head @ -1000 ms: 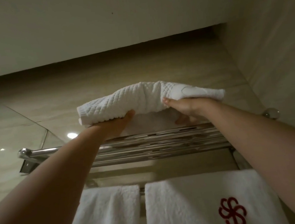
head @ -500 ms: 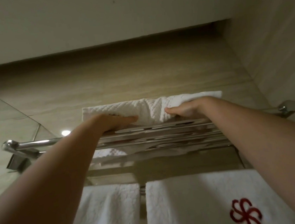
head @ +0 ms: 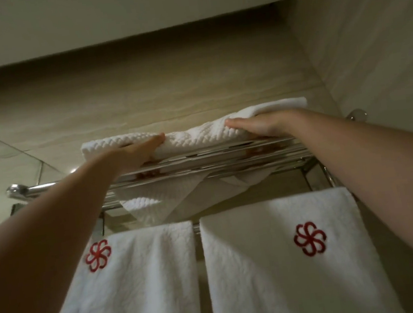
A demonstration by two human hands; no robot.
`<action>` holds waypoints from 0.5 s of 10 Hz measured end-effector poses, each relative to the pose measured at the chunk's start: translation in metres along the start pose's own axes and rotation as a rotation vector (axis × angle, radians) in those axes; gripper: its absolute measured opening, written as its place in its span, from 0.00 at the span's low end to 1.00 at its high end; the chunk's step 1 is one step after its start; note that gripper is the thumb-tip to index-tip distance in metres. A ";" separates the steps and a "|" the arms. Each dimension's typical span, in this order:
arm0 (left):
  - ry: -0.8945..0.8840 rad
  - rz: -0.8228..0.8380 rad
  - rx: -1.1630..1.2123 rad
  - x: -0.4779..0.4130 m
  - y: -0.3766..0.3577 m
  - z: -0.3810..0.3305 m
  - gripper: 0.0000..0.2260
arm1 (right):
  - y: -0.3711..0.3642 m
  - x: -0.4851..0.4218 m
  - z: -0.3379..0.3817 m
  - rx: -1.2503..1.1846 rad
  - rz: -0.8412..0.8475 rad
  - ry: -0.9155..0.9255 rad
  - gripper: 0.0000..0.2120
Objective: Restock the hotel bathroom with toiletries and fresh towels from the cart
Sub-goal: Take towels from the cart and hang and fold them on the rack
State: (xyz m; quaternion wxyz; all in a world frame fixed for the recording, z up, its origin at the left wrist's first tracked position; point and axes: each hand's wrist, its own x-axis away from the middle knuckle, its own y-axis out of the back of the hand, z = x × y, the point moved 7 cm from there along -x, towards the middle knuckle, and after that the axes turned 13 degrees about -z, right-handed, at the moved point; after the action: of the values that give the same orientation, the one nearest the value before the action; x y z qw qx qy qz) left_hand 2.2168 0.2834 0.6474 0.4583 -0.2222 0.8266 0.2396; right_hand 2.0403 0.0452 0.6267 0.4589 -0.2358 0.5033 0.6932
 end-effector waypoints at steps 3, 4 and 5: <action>0.066 -0.175 0.233 0.085 0.044 -0.011 0.24 | 0.031 0.065 -0.009 -0.182 -0.776 0.184 0.25; -0.129 -0.299 0.312 0.115 0.062 -0.024 0.23 | 0.031 0.096 -0.002 -0.048 -1.025 0.508 0.14; -0.344 -0.409 0.152 0.135 0.071 -0.032 0.14 | 0.018 0.107 0.015 0.144 -0.989 0.652 0.13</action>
State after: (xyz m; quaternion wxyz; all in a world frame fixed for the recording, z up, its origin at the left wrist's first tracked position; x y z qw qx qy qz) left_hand 2.0889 0.2999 0.5593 0.6462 -0.3055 0.6901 0.1134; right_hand 1.9766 0.1005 0.5570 0.5641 -0.6110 0.4943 0.2533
